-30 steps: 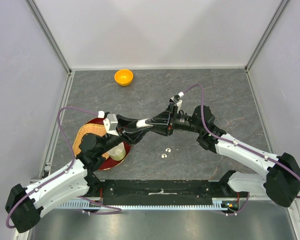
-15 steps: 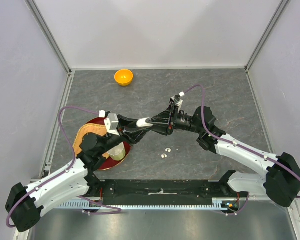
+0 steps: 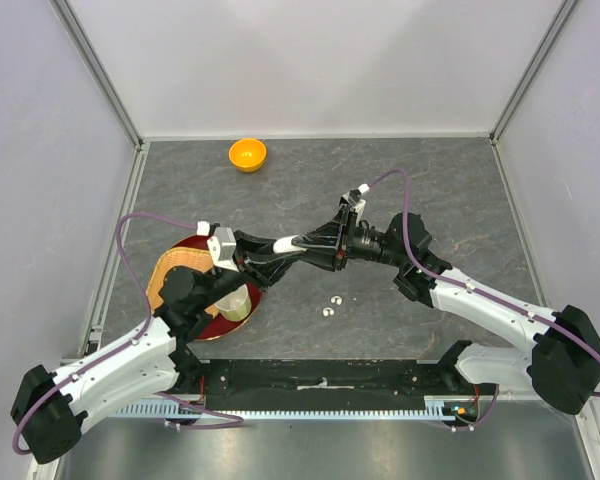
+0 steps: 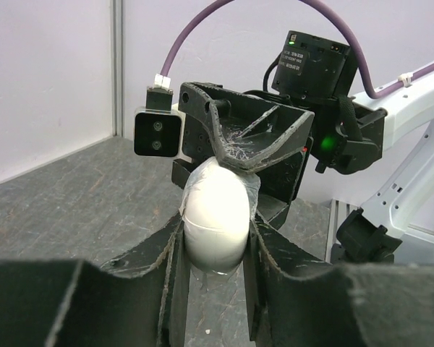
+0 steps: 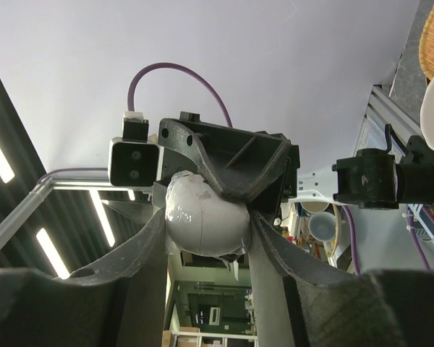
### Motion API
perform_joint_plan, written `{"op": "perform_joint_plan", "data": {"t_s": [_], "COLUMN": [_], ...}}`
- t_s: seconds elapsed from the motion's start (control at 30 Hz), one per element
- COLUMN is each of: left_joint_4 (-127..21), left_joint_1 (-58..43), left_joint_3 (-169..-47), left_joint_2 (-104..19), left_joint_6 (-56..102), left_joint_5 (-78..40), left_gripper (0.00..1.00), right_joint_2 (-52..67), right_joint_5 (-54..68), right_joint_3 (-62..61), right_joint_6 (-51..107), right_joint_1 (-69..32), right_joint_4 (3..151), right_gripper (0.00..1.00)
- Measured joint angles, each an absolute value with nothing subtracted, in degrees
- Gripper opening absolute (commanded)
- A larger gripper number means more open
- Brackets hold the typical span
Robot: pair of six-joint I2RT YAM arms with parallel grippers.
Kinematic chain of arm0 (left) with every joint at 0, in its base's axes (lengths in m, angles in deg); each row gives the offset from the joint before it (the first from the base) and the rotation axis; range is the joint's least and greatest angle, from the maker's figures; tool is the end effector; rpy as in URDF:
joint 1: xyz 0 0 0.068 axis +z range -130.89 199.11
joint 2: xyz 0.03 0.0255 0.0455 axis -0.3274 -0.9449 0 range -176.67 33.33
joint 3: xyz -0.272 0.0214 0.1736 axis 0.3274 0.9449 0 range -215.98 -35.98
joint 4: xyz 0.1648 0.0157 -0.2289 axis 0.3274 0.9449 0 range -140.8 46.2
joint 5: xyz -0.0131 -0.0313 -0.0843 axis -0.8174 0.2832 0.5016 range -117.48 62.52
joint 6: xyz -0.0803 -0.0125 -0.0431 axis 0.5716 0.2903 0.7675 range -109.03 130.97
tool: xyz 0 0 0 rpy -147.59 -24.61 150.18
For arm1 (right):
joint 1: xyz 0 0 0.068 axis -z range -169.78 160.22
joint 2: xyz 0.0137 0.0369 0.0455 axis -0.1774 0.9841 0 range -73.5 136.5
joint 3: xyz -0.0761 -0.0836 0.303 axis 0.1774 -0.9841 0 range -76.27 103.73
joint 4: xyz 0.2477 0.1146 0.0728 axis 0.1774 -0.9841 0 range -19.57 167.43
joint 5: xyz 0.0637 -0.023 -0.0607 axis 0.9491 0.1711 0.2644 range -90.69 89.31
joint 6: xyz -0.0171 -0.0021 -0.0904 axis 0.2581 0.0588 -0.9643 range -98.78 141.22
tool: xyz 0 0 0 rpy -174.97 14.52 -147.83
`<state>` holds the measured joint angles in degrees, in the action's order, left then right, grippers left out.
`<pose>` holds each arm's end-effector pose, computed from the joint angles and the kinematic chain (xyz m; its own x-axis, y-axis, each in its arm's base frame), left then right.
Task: Insert the wireless bluetooth earbuds into the charging case
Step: Open the charging case.
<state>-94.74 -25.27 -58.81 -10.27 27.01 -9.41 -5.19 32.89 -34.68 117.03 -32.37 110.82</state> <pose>0.1269 -0.1600 0.3527 0.0304 -0.3971 -0.9173 0.9125 0.3855 -0.1367 0.1980 0.2441 0.3571 -0.9719 0.2323 0.0368 0.0131 -0.1026 0.9946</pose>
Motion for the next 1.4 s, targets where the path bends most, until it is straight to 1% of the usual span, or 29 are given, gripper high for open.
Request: {"op": "perform_joint_plan", "data": {"t_s": [0.07,0.1,0.13,0.23,0.27,0.33,0.37,0.47,0.5,0.53,0.67,0.83,1.0,1.2,1.4], "left_joint_4": [-94.89,-95.00,-95.07,-95.16,-95.13,-95.13,-95.16,-95.94,-96.62,-97.47,-99.42,-100.93,-104.80,-108.21,-110.35], "left_joint_1": [-25.27,-25.27,-25.27,-25.27,-25.27,-25.27,-25.27,-25.27,-25.27,-25.27,-25.27,-25.27,-25.27,-25.27,-25.27], "left_joint_3": [-58.81,-58.81,-58.81,-58.81,-58.77,-58.66,-58.57,-57.63,-56.96,-56.19,-53.15,-51.95,-50.77,-50.55,-50.55], "left_joint_2": [-10.46,-10.55,-10.62,-10.66,-10.66,-10.66,-10.66,-10.62,-10.55,-10.42,-8.65,-6.55,-6.46,-9.00,-11.60], "left_joint_6": [27.05,27.09,27.16,27.18,27.16,27.18,27.18,27.20,27.20,27.20,27.18,27.18,27.18,27.29,28.30], "left_joint_5": [-9.35,-9.37,-9.35,-9.35,-9.35,-9.35,-9.35,-9.41,-9.50,-9.61,-10.94,-11.38,-11.95,-11.95,-11.40], "left_gripper": [0.20,0.13,0.03,0.02,0.02,0.02,0.02,0.02,0.02,0.02,0.02,0.02,0.02,0.02,0.02], "right_joint_2": [-5.19,-5.19,-5.19,-5.19,-5.19,-5.19,-5.19,-5.30,-5.49,-5.69,-7.48,-13.06,-15.83,-14.30,-11.90], "right_joint_5": [32.87,32.87,32.89,32.89,32.89,32.89,32.87,32.71,32.65,32.60,30.22,24.39,22.53,23.03,23.47], "right_joint_3": [-34.68,-34.68,-34.68,-34.77,-34.81,-34.90,-34.92,-34.94,-34.94,-34.88,-31.62,-25.52,-20.19,-18.03,-16.48], "right_joint_6": [117.03,117.03,117.03,117.03,117.03,117.01,116.92,115.67,114.34,113.03,102.14,85.36,71.48,62.93,60.27], "right_joint_1": [-32.37,-32.37,-32.37,-32.37,-32.37,-32.37,-32.37,-32.37,-32.31,-32.28,-31.98,-31.78,-31.78,-31.96,-32.46], "right_joint_4": [110.82,110.84,110.82,110.84,110.84,110.79,110.75,110.14,109.07,108.02,96.22,82.21,72.48,65.77,62.97], "right_gripper": [0.08,0.08,0.08,0.14,0.27,0.46,0.60,0.77,0.79,0.84,0.90,0.91,0.90,0.90,0.90]}}
